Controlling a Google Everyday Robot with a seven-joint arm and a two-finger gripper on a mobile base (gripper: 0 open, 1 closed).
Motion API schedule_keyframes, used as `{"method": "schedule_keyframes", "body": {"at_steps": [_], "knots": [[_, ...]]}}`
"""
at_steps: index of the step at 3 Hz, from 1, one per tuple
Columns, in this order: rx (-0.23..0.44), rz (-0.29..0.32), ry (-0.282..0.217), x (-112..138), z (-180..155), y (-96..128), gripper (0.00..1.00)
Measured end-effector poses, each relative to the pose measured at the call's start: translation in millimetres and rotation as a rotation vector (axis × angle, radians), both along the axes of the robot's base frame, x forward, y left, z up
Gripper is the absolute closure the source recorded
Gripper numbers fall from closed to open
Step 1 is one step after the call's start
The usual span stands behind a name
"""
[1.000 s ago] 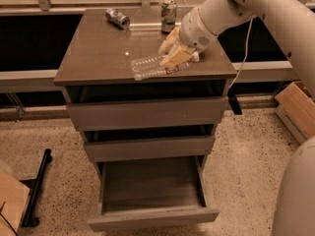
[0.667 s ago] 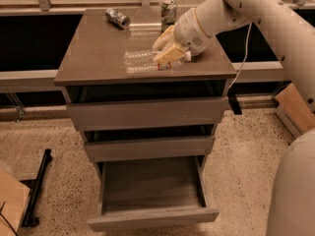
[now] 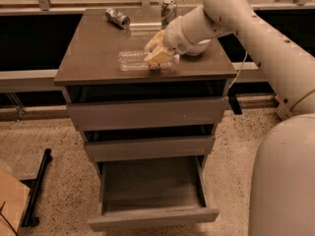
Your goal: Pick water bottle from bottom drawer and place on counter
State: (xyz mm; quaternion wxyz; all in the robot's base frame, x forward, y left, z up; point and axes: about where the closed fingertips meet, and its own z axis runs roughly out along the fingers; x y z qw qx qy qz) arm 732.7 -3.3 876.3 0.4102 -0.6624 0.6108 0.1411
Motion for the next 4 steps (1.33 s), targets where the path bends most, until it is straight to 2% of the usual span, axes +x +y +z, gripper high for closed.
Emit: {"method": "schedule_keyframes", "body": {"at_steps": [1,3,4], "knots": [[-0.049,-0.045,-0.023,23.1,-20.5,3.4,0.61],[-0.048,-0.038,-0.018,22.7,-24.3,8.0,0.14],[-0.048,-0.034,-0.014,22.6,-26.4,10.3,0.0]]}}
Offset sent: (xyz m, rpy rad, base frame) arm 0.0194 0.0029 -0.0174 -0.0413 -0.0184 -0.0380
